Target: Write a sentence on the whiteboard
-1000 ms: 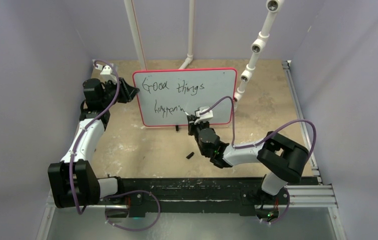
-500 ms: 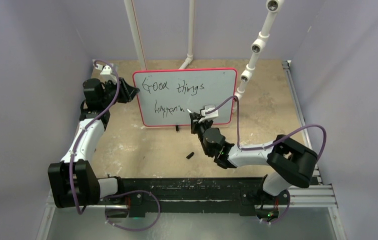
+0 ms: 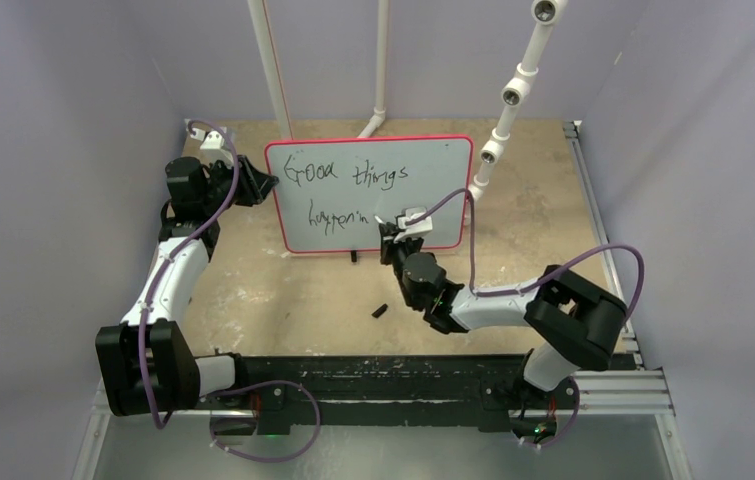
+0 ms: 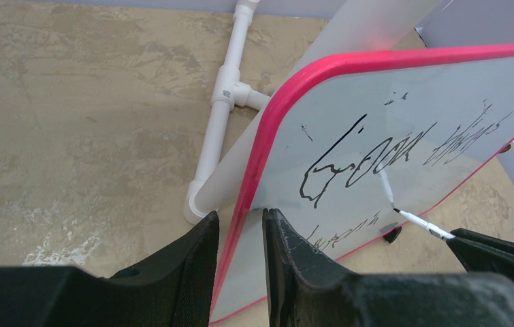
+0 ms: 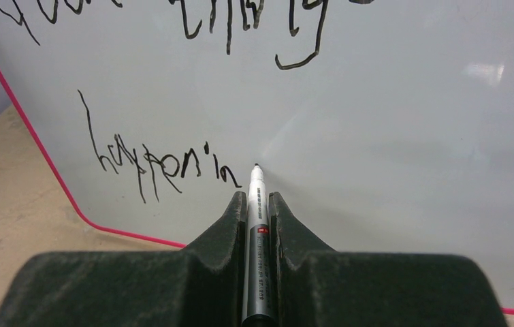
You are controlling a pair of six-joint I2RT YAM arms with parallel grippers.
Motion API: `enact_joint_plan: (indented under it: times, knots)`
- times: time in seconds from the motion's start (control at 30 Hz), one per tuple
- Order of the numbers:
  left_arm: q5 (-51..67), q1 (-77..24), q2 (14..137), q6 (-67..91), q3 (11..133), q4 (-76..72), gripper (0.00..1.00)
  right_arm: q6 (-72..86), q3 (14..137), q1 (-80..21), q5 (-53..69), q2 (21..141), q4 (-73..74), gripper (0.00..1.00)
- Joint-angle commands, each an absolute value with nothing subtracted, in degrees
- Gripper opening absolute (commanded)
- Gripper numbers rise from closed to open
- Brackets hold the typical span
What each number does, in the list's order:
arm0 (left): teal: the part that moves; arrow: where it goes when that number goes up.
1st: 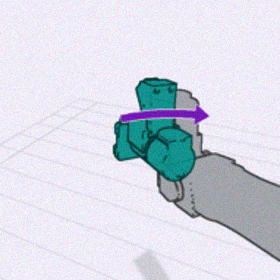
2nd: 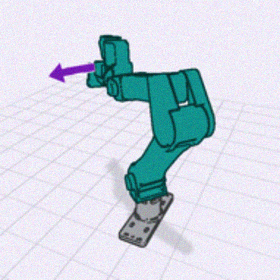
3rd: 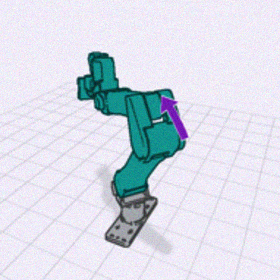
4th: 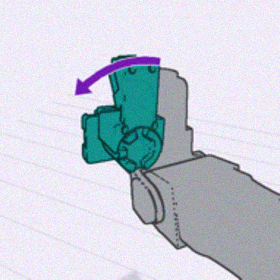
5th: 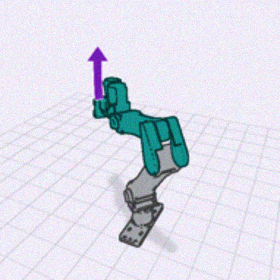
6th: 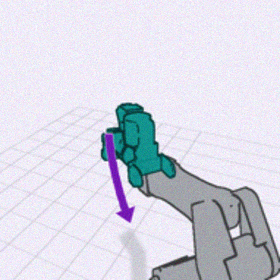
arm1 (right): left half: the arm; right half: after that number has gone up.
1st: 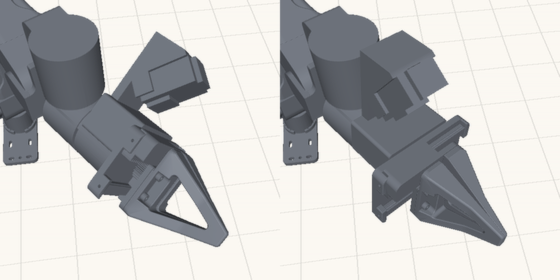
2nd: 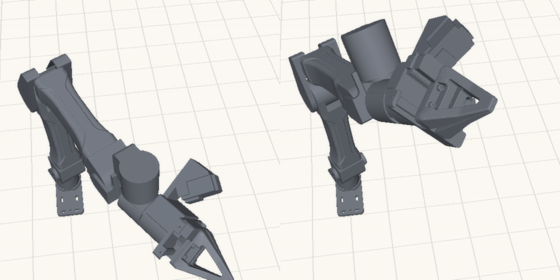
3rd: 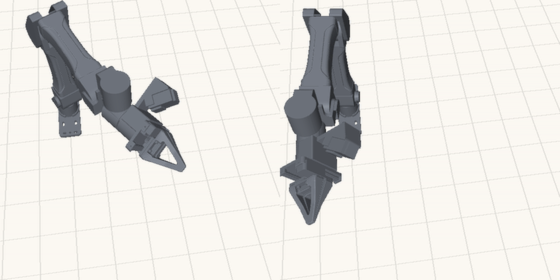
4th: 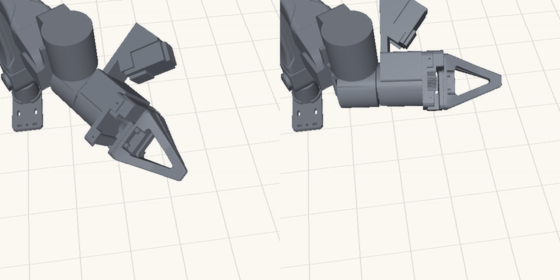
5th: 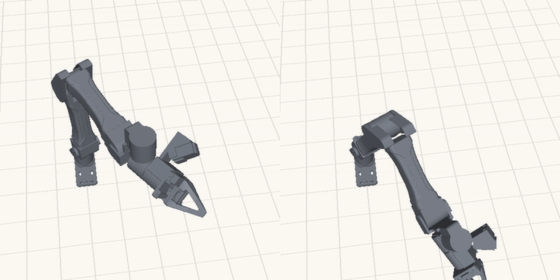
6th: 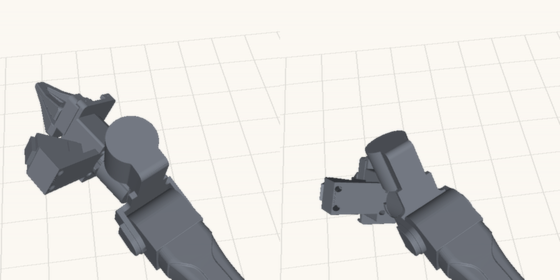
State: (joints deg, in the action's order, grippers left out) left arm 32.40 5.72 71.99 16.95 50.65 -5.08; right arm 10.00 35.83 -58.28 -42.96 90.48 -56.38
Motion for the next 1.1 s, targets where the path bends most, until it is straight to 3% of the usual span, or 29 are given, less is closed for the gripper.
enact_joint_plan:
  times: [0.0,1.07]
  knots:
    - [33.2,5.7,71.0,16.8,50.0,-7.0,0.29,7.7,38.6,-57.9,-44.4,91.0,-59.9,0.0]
    - [33.4,5.7,70.9,17.1,50.1,-7.2,0.3,12.5,37.4,-58.0,-44.1,92.3,-52.5,0.0]
